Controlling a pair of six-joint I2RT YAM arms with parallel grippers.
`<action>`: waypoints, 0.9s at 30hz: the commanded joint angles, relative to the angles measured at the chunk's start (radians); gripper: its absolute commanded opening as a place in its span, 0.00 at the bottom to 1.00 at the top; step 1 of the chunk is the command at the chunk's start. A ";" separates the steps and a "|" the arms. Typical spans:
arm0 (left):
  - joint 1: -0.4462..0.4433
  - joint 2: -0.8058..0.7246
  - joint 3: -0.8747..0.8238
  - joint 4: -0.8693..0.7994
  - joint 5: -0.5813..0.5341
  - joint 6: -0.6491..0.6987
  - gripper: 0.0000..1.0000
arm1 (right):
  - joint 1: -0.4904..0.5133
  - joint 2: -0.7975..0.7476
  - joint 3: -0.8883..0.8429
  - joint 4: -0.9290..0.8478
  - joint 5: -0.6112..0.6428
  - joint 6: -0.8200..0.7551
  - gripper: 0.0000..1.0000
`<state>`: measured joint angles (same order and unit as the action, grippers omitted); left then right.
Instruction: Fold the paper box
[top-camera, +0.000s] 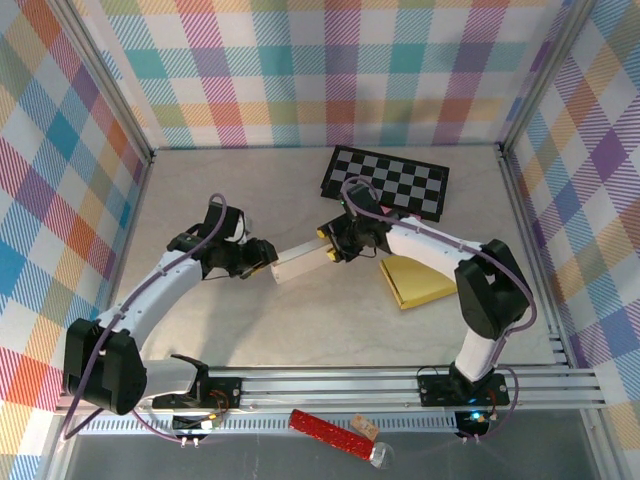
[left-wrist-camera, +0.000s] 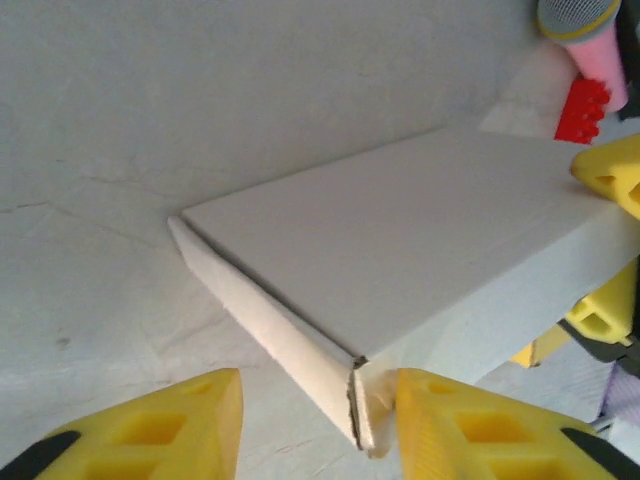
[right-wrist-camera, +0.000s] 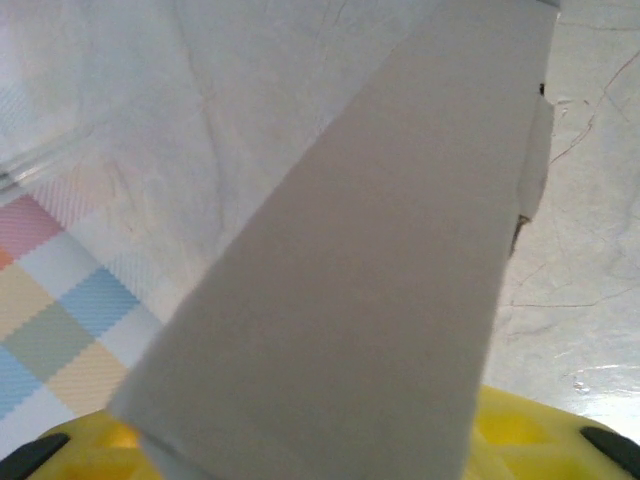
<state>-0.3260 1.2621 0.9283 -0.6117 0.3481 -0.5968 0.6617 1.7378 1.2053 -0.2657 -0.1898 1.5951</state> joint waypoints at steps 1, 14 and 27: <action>-0.004 -0.045 0.045 -0.123 -0.031 0.007 0.49 | 0.006 -0.024 -0.104 0.161 -0.010 -0.092 0.46; 0.034 -0.180 0.123 -0.226 -0.098 0.027 0.50 | 0.003 0.166 -0.271 0.769 -0.132 -0.275 0.47; 0.042 -0.176 0.133 -0.206 -0.135 0.025 0.49 | -0.013 0.108 -0.126 0.076 -0.002 -0.362 0.72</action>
<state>-0.2951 1.0836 1.0374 -0.8108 0.2287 -0.5819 0.6548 1.9026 1.0336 0.1390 -0.2626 1.2644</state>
